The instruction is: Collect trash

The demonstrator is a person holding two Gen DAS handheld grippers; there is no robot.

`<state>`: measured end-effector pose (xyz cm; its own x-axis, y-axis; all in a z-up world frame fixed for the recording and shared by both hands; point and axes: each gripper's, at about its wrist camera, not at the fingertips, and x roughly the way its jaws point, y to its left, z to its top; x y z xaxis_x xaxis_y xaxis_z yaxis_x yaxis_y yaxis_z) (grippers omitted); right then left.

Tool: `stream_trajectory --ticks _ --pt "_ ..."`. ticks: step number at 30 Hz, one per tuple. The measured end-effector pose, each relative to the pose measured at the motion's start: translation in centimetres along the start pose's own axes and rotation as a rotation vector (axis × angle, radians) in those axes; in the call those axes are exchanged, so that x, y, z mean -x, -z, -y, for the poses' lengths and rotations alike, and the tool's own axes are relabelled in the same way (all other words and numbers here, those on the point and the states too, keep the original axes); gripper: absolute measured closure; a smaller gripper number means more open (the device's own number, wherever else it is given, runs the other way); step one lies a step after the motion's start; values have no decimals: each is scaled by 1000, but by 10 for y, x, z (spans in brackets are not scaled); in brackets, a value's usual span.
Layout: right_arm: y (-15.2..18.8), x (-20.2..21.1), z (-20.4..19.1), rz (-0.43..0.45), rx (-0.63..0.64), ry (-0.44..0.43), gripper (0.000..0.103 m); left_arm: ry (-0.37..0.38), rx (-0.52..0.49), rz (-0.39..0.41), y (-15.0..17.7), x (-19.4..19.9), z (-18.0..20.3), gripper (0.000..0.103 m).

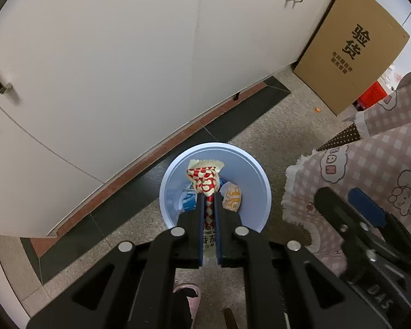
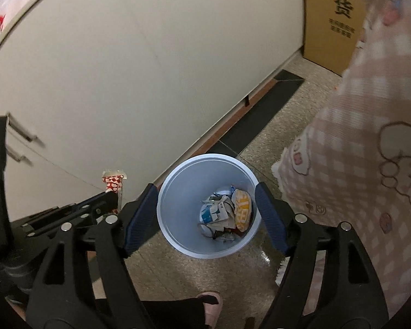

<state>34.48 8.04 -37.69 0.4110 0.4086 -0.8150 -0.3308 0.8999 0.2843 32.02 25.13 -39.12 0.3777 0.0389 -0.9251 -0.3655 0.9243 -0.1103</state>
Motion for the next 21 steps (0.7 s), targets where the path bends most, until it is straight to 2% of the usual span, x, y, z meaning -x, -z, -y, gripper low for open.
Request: stream_trajectory --ticks 11,12,13,14,15,16,21 --pt "-3 27 12 59 -49 -22 29 35 -20 -3 -16 8 20 93" --pt "-3 29 13 60 -52 -23 29 39 -27 -6 -17 9 21 84" --pt "-2 31 13 63 -54 -23 28 40 -30 -11 -17 10 22 67" --pt "-2 33 14 67 -59 -19 28 35 -27 -13 -17 11 21 57" --pt "-2 35 15 70 -64 -20 28 35 -22 -9 -17 13 20 43" --pt "-2 36 15 69 -68 -21 28 37 -12 1 -17 15 18 39" --pt "-1 45 14 71 -77 -29 28 33 23 3 -11 31 8 39"
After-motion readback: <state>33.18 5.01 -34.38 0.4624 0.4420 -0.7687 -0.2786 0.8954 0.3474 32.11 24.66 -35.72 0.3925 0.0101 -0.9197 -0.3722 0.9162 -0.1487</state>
